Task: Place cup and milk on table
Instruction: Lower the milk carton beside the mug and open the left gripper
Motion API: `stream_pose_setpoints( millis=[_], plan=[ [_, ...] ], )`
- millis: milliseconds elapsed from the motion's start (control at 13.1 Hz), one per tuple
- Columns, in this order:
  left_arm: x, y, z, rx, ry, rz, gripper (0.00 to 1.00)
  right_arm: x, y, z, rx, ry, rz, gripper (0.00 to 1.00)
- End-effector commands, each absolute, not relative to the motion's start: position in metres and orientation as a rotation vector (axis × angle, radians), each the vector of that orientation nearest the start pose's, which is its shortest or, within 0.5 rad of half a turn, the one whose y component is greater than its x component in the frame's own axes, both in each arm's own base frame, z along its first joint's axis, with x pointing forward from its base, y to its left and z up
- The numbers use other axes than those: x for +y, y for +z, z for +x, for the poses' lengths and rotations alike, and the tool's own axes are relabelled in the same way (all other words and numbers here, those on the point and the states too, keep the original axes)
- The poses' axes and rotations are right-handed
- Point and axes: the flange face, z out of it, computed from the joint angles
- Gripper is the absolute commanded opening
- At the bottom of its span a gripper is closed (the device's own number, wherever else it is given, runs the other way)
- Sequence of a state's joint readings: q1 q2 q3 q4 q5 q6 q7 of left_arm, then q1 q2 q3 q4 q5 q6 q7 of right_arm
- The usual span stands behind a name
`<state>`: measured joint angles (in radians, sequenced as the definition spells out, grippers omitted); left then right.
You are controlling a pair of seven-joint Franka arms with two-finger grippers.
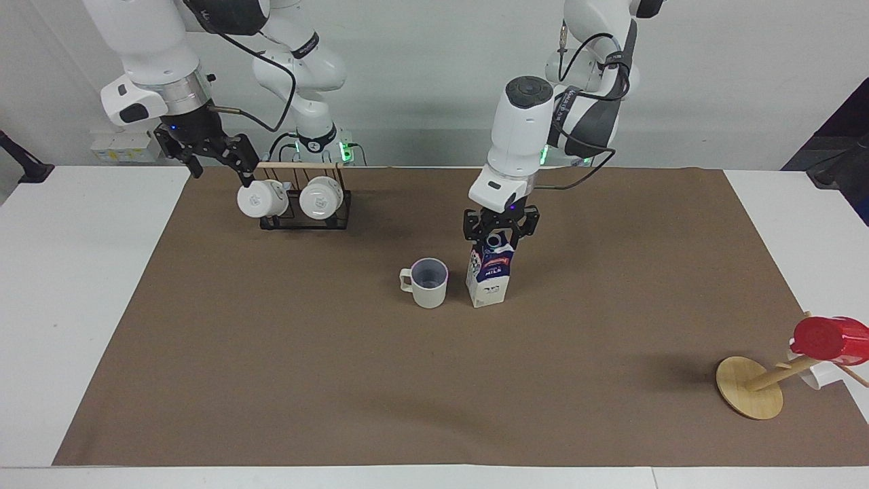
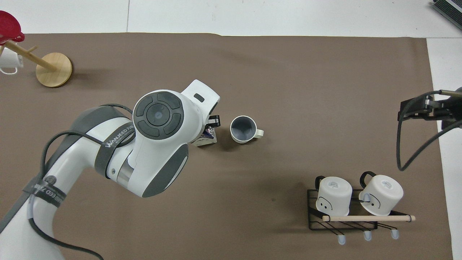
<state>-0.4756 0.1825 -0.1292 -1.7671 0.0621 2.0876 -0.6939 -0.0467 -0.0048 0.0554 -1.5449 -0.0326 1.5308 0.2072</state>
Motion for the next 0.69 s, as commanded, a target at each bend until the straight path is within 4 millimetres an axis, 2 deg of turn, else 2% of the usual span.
stream_pose_setpoints(
  millis=[0, 153, 383, 612],
  plan=[
    [-0.345, 0.482, 0.521, -0.11, -0.226, -3.17, 1.0, 0.001, 0.638, 0.549, 0.216, 0.008, -3.166, 1.0],
    [-0.326, 0.505, 0.517, -0.075, -0.206, -3.152, 1.0, 0.001, 0.638, 0.549, 0.216, 0.006, -3.166, 1.0],
    [-0.28, 0.533, 0.515, 0.021, -0.128, -3.128, 1.0, 0.0, 0.638, 0.549, 0.236, 0.007, -3.155, 1.0],
    [-0.222, 0.545, 0.523, 0.078, -0.019, -3.128, 1.0, 0.001, 0.639, 0.549, 0.231, 0.005, -3.149, 1.0]
  ],
)
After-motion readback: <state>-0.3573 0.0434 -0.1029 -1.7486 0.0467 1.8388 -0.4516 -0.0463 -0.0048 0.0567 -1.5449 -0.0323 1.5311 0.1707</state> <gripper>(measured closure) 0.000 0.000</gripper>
